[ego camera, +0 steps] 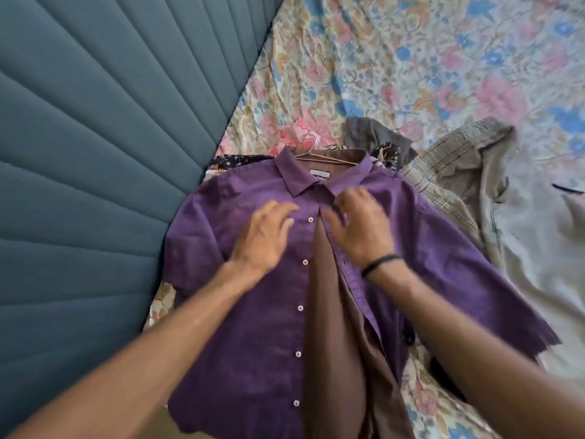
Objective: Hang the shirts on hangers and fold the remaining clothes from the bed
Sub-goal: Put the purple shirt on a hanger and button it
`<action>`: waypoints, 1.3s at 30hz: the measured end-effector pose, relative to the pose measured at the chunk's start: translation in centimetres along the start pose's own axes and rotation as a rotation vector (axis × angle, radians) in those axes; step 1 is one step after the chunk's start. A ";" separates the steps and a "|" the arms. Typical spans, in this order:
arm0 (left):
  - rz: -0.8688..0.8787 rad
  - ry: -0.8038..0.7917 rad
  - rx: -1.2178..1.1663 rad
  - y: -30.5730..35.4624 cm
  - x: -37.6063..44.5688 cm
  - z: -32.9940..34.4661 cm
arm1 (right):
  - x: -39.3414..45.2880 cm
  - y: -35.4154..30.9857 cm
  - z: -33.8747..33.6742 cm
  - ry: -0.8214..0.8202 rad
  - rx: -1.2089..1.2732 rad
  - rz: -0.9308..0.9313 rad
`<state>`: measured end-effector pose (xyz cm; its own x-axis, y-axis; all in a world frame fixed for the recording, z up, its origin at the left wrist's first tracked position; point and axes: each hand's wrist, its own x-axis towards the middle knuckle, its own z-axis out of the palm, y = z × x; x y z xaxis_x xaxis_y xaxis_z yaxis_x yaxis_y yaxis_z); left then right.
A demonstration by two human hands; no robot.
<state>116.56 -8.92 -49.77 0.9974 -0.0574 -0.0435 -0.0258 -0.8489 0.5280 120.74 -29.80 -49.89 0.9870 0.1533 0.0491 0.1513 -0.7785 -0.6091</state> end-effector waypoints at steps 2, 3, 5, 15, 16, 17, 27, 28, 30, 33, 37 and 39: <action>-0.024 0.001 -0.068 1.0 0.0 2.5 | -2.7 -0.2 1.7 -0.086 0.036 0.164; -0.054 0.011 -0.081 1.4 0.3 3.1 | -3.3 0.0 2.7 -0.080 0.042 0.249; -0.116 0.020 -0.062 2.1 0.9 3.5 | -3.3 0.2 3.8 -0.068 0.044 0.362; -0.203 -0.203 0.217 4.6 3.2 2.8 | -2.6 -1.2 4.2 -0.076 -0.318 0.232; -0.193 -0.205 0.206 4.4 3.3 2.8 | -2.7 -1.3 4.3 -0.073 -0.333 0.218; -0.188 -0.197 0.193 4.3 3.4 2.8 | -2.7 -1.3 4.5 -0.068 -0.351 0.198; -0.289 -0.060 -0.074 3.0 2.9 2.5 | -2.6 -2.4 5.3 -0.029 -0.289 0.298; -0.297 -0.058 -0.099 3.0 2.8 2.7 | -2.6 -2.2 5.4 -0.042 -0.279 0.352; -0.310 -0.046 -0.138 3.0 2.7 2.9 | -2.6 -1.8 5.7 -0.044 -0.263 0.413; -0.358 -0.017 -0.188 2.9 2.5 3.0 | -2.6 -1.9 6.0 0.006 -0.253 0.397; -0.440 -0.005 -0.374 2.8 2.0 3.5 | -3.2 -3.0 5.1 0.142 -0.122 0.423; -0.466 -0.001 -0.437 2.7 1.8 3.9 | -3.6 -3.6 5.0 0.158 0.001 0.452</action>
<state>118.01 -13.34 -51.78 0.8973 0.2656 -0.3527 0.4407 -0.4918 0.7509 116.40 -24.56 -51.83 0.9502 -0.2948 -0.1010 -0.2948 -0.7450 -0.5984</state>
